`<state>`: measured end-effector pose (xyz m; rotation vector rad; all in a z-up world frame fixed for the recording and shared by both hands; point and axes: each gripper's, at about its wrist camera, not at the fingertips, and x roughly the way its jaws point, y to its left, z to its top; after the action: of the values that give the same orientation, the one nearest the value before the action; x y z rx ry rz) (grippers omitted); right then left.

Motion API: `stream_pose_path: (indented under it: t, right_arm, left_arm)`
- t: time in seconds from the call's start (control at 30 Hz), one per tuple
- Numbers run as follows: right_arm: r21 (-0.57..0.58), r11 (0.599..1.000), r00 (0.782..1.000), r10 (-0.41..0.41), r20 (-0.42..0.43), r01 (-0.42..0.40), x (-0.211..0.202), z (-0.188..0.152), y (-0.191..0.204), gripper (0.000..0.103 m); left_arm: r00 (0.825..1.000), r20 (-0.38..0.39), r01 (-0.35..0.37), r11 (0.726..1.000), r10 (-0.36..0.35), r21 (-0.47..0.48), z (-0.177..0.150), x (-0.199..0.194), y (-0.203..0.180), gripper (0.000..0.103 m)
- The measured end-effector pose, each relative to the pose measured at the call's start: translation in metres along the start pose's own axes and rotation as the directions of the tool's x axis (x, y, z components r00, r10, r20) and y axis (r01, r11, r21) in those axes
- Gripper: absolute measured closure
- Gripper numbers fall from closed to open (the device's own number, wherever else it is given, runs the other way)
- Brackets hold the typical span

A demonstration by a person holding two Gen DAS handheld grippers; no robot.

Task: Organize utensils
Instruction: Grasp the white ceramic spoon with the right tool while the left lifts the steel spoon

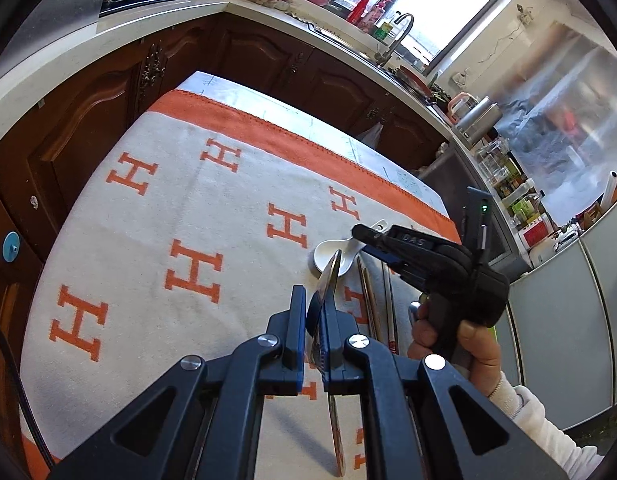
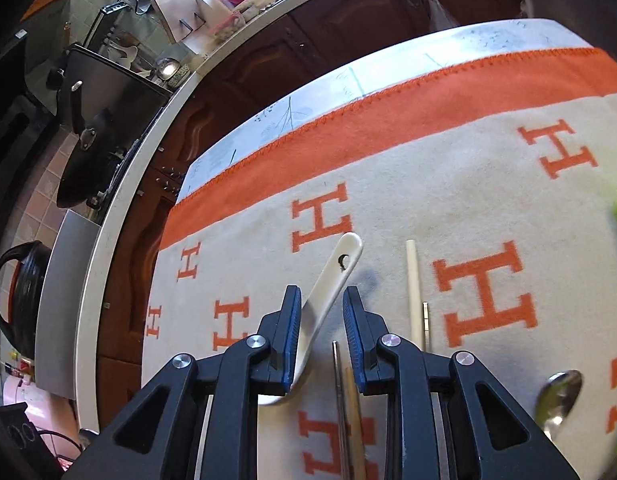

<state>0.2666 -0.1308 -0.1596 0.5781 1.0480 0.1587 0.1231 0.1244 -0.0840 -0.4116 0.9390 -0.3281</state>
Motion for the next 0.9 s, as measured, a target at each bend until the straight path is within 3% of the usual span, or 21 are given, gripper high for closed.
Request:
stream_pose_path:
  t: [0.2, 0.37, 0.5, 0.67, 0.8, 0.9]
  right_arm:
    - [-0.027, 0.993, 0.992, 0.118, 0.051, -0.117, -0.012, -0.008, 0.008, 0.097]
    - [-0.067, 0.981, 0.976, 0.189, 0.107, -0.183, -0.068, -0.017, 0.012, 0.097]
    - [-0.116, 0.976, 0.968, 0.199, 0.155, -0.182, -0.13, -0.03, 0.007, 0.097]
    - [-0.152, 0.981, 0.964, 0.151, 0.22, -0.119, -0.22, -0.046, -0.023, 0.097]
    - [-0.182, 0.982, 0.971, -0.007, 0.239, 0.052, -0.282, -0.055, -0.057, 0.097]
    - [-0.206, 0.957, 0.963, -0.157, 0.219, 0.203, -0.307, -0.062, -0.083, 0.097]
  left_arm:
    - [1.0, 0.014, 0.022, 0.999, -0.023, 0.03, 0.0, -0.005, -0.01, 0.099]
    - [0.998, 0.019, 0.055, 0.996, -0.057, 0.07, -0.003, -0.012, -0.03, 0.099]
    - [0.995, 0.015, 0.098, 0.989, -0.1, 0.109, -0.006, -0.02, -0.052, 0.099]
    - [0.986, -0.003, 0.166, 0.972, -0.168, 0.164, -0.01, -0.027, -0.088, 0.099]
    - [0.974, -0.044, 0.224, 0.955, -0.22, 0.196, -0.013, -0.022, -0.124, 0.099]
    - [0.968, -0.079, 0.248, 0.943, -0.236, 0.221, -0.016, -0.01, -0.157, 0.099]
